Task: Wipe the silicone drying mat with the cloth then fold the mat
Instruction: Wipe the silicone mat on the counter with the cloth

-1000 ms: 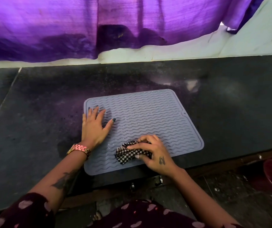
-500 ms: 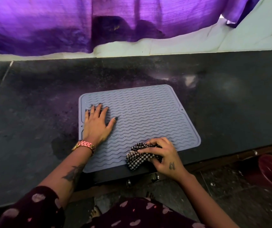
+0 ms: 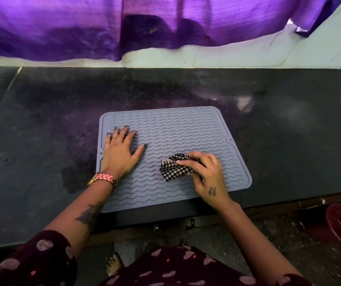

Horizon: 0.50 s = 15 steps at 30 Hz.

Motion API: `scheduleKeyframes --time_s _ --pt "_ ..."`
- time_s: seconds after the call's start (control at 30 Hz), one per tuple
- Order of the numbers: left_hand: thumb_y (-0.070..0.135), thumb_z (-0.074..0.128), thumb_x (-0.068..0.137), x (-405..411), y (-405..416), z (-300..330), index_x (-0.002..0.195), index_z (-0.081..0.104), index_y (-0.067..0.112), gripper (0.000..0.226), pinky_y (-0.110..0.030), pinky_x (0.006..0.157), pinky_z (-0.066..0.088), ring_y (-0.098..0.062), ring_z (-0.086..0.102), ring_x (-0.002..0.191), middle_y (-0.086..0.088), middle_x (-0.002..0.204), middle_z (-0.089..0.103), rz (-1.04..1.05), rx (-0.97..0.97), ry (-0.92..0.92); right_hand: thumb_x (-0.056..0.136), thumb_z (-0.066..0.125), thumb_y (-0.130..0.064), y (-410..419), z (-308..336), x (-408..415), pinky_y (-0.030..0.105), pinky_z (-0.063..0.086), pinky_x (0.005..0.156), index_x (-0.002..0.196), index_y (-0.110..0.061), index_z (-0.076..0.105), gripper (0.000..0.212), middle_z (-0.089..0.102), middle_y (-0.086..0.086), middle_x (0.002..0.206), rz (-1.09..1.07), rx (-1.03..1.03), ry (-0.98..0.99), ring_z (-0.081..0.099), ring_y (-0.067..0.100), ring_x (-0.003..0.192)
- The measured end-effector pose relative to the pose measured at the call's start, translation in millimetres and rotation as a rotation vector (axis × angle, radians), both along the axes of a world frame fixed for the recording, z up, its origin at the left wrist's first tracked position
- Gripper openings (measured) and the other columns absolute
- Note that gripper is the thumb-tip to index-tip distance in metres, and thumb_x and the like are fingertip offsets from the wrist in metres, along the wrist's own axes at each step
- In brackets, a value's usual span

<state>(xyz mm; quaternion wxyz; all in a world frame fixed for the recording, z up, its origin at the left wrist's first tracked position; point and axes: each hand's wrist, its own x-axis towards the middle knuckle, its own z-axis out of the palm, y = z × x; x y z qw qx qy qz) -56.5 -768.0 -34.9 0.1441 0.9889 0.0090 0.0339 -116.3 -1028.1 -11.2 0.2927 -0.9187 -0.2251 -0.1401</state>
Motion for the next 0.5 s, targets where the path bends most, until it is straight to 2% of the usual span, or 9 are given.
scheduleKeyframes --time_s 0.13,0.27,0.37,0.5 --pt "0.066 0.023 0.082 -2 -2 4 0.144 0.035 0.021 0.077 -0.040 0.119 0.002 -0.023 0.013 0.145 -0.003 0.155 0.024 0.012 -0.026 -0.014 0.083 0.060 -0.009 2 -7 3 0.043 0.040 0.085 0.121 -0.032 0.061 0.044 0.059 0.000 0.122 -0.013 -0.173 0.051 0.050 0.027 0.107" --pt "0.066 0.027 0.081 -2 -2 5 0.143 0.038 0.022 0.076 -0.039 0.119 0.004 -0.022 0.016 0.144 -0.002 0.154 0.027 0.026 -0.039 -0.028 0.081 0.061 -0.005 -1 -5 17 0.043 0.041 0.083 0.117 -0.028 0.064 0.043 0.061 0.002 0.117 0.040 -0.067 0.022 0.052 0.026 0.102" --pt "0.066 0.030 0.080 -3 -3 6 0.142 0.040 0.022 0.076 -0.039 0.119 0.004 -0.021 0.018 0.144 -0.002 0.153 0.030 0.039 -0.061 -0.042 0.079 0.063 -0.001 1 -1 38 0.038 0.040 0.083 0.117 -0.026 0.065 0.045 0.061 0.005 0.115 -0.013 -0.026 -0.059 0.051 0.026 0.100" --pt "0.066 0.032 0.080 -3 -4 6 0.140 0.042 0.023 0.075 -0.038 0.119 0.005 -0.021 0.021 0.143 -0.001 0.152 0.032 0.052 -0.081 -0.053 0.085 0.062 -0.014 7 -9 49 0.042 0.039 0.086 0.125 -0.031 0.057 0.044 0.058 0.006 0.123 0.023 -0.206 -0.019 0.051 0.028 0.106"
